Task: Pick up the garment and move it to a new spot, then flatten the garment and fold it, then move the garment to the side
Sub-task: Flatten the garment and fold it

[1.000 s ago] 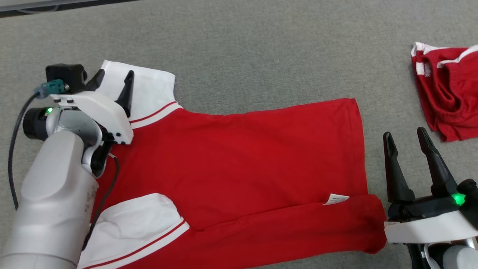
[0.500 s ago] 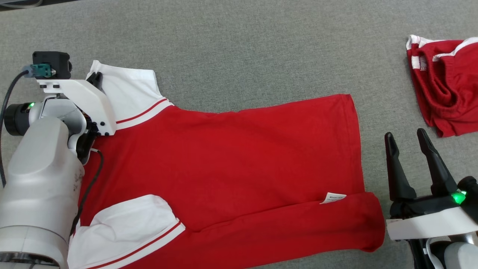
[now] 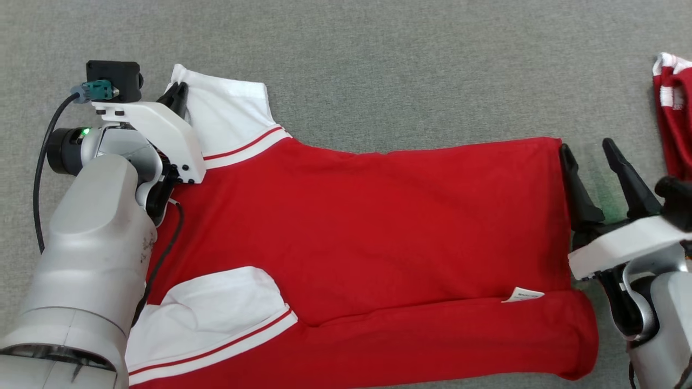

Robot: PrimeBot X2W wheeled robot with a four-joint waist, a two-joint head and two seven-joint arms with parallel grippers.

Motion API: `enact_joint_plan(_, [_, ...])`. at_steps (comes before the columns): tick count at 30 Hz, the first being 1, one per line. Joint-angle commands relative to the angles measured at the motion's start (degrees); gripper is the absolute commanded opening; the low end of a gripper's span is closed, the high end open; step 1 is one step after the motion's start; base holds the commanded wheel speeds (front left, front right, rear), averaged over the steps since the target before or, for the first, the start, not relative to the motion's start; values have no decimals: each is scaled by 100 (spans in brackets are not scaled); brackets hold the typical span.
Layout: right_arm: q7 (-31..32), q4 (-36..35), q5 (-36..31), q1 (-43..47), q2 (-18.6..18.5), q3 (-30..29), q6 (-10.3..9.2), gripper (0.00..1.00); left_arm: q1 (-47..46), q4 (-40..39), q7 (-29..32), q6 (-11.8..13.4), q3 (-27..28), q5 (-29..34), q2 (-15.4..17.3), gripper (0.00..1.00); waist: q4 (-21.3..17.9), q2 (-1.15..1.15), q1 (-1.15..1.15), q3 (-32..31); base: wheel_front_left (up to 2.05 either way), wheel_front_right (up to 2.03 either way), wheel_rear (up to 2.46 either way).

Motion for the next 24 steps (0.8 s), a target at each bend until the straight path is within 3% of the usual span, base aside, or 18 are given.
enact_joint_plan(1, [93,209,75,-162,-102,87,-2,100,-83,59,-37,6,-37,-30,23,0,86,0,0,60,0,0,0])
enact_joint_plan(5, [402,711,314,-538,-300,497,-2,100,-92,68,-181,3,-137,-142,-61,0,163,0,0,86,0,0,0])
enact_joint_plan(6, [469,793,383,-599,-348,596,-2,88,-95,63,-204,2,-172,-171,-63,0,174,0,0,89,0,0,0])
enact_joint_plan(7, [553,856,466,-652,-399,665,-2,42,-95,48,-245,1,-201,-209,-75,0,185,0,0,87,0,0,0])
enact_joint_plan(8, [630,908,532,-706,-456,754,-2,5,-90,26,-281,1,-226,-247,-82,0,195,0,0,86,0,0,0])
enact_joint_plan(9, [708,959,606,-732,-495,803,-2,0,-91,7,-338,1,-255,-268,-75,0,206,0,0,83,0,0,0])
enact_joint_plan(13, [762,867,819,-827,-674,839,-7,0,-83,-65,-566,0,-333,-409,-27,0,235,0,0,66,0,0,0])
enact_joint_plan(19, [308,485,910,-849,-826,624,-7,0,-63,-320,-1059,-1,-400,-547,60,0,320,0,0,-10,0,0,0])
enact_joint_plan(24, [213,336,953,-663,-890,429,-7,0,193,-865,-1288,3,-331,-608,145,0,453,0,0,-143,0,0,0])
